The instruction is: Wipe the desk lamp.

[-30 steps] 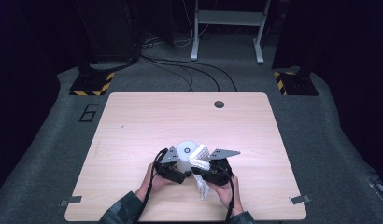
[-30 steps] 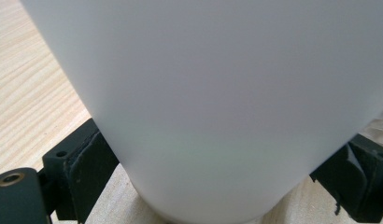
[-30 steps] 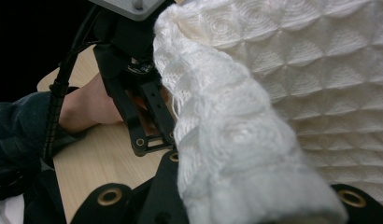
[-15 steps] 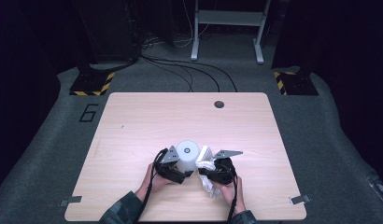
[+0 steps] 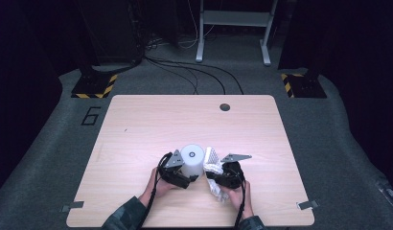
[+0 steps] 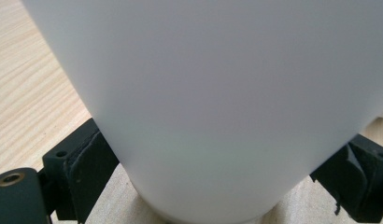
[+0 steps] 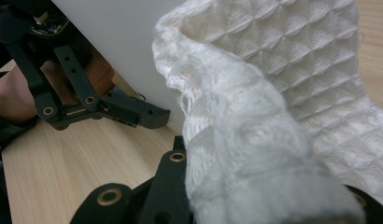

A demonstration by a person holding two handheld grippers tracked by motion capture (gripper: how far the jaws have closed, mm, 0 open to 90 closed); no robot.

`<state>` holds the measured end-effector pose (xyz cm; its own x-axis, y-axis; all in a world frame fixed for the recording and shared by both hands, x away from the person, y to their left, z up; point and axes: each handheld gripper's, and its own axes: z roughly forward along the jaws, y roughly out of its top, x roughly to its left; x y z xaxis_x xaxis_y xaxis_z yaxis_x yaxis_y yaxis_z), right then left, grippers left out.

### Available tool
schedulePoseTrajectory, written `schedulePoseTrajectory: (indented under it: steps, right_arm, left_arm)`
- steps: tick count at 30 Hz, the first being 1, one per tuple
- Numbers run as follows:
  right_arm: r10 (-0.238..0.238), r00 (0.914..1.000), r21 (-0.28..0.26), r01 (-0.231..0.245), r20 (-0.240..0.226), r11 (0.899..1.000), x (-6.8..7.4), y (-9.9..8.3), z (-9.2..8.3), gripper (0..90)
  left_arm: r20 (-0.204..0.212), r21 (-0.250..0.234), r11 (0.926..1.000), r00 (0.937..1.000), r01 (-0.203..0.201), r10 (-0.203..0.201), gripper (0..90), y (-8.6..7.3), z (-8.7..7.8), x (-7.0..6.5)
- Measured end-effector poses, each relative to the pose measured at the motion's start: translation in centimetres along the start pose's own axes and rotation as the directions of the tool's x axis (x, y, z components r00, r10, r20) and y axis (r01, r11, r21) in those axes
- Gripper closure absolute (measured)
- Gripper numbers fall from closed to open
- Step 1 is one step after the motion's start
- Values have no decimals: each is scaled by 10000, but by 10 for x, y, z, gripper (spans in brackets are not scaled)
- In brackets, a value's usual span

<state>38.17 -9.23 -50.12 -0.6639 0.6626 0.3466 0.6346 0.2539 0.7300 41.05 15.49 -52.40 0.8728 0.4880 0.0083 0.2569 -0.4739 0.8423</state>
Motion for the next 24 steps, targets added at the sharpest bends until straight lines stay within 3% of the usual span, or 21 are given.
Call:
schedulePoseTrajectory:
  steps: [14,24]
  right_arm:
    - [-848,9963,-372,853,150,9957,10,16,-11,851]
    - [-550,9985,-119,551,64,9984,4,8,-2,851]
  left_arm:
    - [0,2,10000,10000,1,-1,79,0,0,0]
    - [0,9,10000,10000,-27,27,79,0,0,0]
